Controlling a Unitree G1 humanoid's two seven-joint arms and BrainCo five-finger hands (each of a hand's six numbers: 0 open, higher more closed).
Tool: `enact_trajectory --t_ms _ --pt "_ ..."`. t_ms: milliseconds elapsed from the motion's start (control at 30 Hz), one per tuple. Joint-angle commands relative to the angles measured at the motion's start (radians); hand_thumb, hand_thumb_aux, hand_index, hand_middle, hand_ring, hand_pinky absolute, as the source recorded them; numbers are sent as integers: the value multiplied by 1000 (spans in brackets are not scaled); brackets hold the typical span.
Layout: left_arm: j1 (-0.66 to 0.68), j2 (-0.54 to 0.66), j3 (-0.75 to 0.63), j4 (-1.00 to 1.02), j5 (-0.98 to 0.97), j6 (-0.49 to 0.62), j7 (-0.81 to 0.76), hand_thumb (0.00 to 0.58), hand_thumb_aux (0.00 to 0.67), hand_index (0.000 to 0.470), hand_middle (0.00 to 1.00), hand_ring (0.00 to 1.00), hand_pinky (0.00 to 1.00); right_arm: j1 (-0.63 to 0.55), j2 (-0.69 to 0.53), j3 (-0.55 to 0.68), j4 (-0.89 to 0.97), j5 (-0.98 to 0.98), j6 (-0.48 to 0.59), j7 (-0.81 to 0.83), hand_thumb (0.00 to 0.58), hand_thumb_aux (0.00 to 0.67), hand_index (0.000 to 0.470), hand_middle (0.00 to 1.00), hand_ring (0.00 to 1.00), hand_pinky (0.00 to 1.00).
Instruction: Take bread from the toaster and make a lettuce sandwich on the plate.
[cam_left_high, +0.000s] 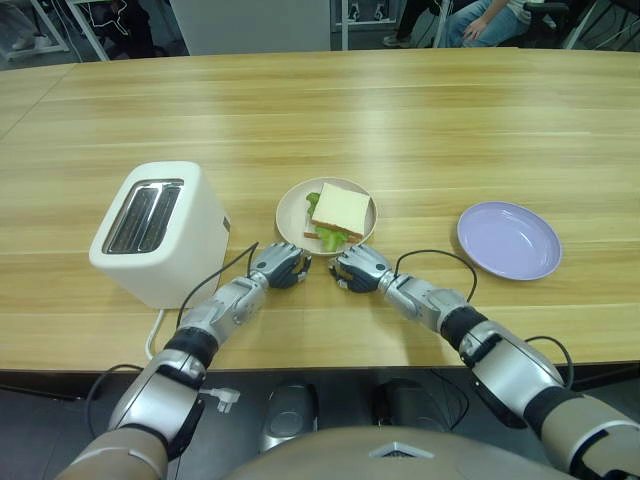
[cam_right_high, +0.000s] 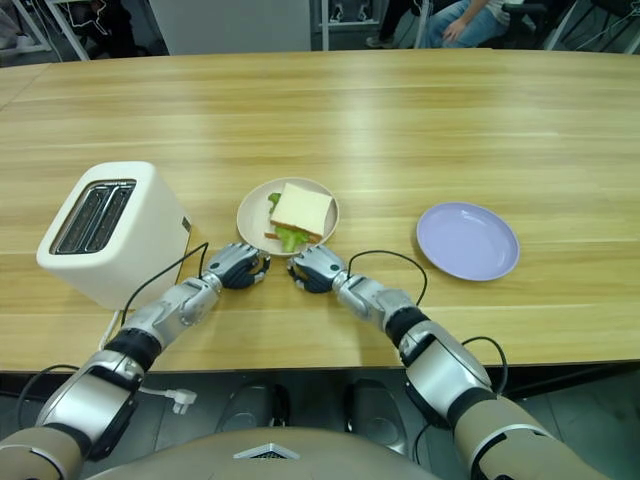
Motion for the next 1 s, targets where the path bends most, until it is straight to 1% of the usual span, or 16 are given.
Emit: enact_trajectory --t_ms 33,167,300,367,433,533,567,600,633,667,700,733,800,867,1000 --pt "-68 -36 -49 124 13 25 43 580 670 460 1000 1000 1000 -41 9 52 138 -38 119 2 580 670 460 1000 1000 1000" --pt "-111 -44 -66 166 6 34 85 580 670 460 1000 1000 1000 -71 7 80 166 -47 174 -17 580 670 460 1000 1000 1000" --pt "-127 -40 -82 175 1 33 130 580 670 460 1000 1000 1000 -70 -14 84 161 -29 173 -49 580 670 460 1000 1000 1000" --pt "-104 -29 -76 134 -9 15 163 580 670 460 1000 1000 1000 -52 -39 73 131 -12 135 -83 580 670 460 1000 1000 1000" --pt "-46 -12 -46 43 -54 -43 182 580 670 460 1000 1000 1000 -16 -78 54 77 14 69 -120 580 670 460 1000 1000 1000" --pt "112 22 31 -180 -180 -138 167 580 670 460 1000 1000 1000 98 -177 4 -92 84 -67 -153 580 670 460 1000 1000 1000" --pt "174 34 57 -262 -221 -160 151 489 405 278 620 620 620 155 -218 -25 -185 121 -113 -149 580 670 460 1000 1000 1000" --pt "256 45 86 -361 -276 -187 133 0 0 0 110 110 110 238 -265 -68 -304 193 -176 -117 580 670 460 1000 1000 1000" --pt "328 51 110 -441 -331 -214 120 0 0 0 0 0 0 317 -307 -103 -419 264 -230 -84 559 541 372 949 949 949" --pt "395 49 133 -510 -384 -236 109 0 0 0 0 0 0 396 -343 -138 -530 328 -264 -52 456 360 247 749 749 749" --pt "457 43 153 -571 -433 -258 100 0 0 0 0 0 0 465 -368 -165 -619 389 -287 -15 0 0 0 255 255 255" --pt "524 29 164 -634 -499 -282 86 0 0 0 0 0 0 534 -393 -187 -711 450 -307 23 0 0 0 0 0 0" --pt "639 3 166 -737 -595 -319 56 0 0 0 0 0 0 650 -433 -224 -852 544 -323 90 0 0 0 0 0 0" --pt "743 -21 146 -819 -660 -346 20 0 0 0 0 0 0 769 -450 -265 -966 705 -325 152 0 0 0 0 0 0" --pt "863 -50 124 -918 -744 -365 -66 0 0 0 0 0 0 961 -429 -327 -1150 894 -327 224 0 0 0 0 0 0"
